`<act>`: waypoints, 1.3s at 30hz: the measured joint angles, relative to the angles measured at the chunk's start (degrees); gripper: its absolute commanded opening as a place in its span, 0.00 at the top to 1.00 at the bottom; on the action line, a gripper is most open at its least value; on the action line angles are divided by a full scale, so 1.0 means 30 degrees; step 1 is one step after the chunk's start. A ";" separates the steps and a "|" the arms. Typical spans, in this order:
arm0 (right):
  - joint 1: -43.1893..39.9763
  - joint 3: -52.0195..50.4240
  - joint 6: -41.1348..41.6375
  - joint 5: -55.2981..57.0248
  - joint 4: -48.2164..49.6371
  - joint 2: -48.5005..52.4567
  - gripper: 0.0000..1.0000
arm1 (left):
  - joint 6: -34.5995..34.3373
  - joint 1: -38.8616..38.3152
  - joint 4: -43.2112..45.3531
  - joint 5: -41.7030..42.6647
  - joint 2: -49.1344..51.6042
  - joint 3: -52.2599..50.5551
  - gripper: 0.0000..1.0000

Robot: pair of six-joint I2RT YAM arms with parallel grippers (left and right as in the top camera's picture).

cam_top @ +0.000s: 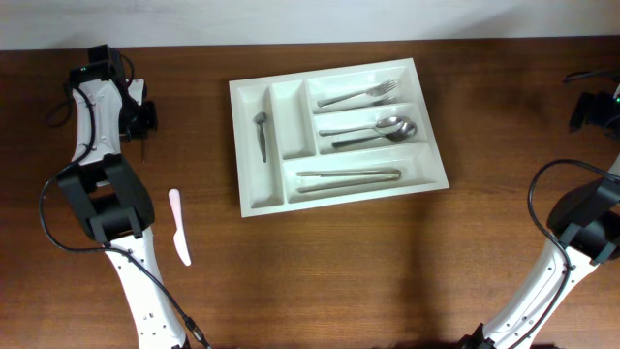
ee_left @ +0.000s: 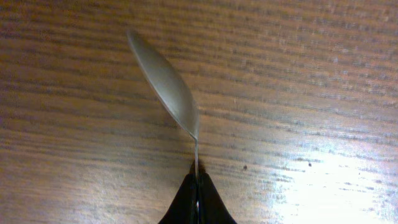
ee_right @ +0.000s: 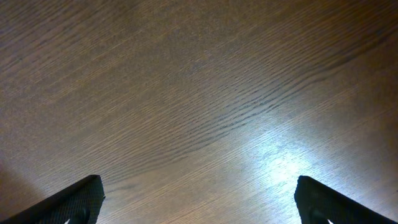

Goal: Pack container
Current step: 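Lift the spoon and carry it over the left narrow compartment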

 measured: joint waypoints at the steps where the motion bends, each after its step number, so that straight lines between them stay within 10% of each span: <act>1: 0.0000 0.0000 -0.0007 0.0000 -0.0007 0.0000 0.01 | 0.0000 0.0000 -0.0160 0.0000 0.0000 0.0015 0.98; 26: 0.0000 0.0000 -0.0007 0.0000 -0.0007 0.0000 0.01 | -0.0554 -0.3832 -0.8794 0.4838 0.0015 0.8313 0.98; 39: 0.0000 0.0000 -0.0015 0.0000 0.0000 0.0000 0.01 | -0.5923 -0.7694 -0.8801 0.4765 0.0015 0.8313 0.98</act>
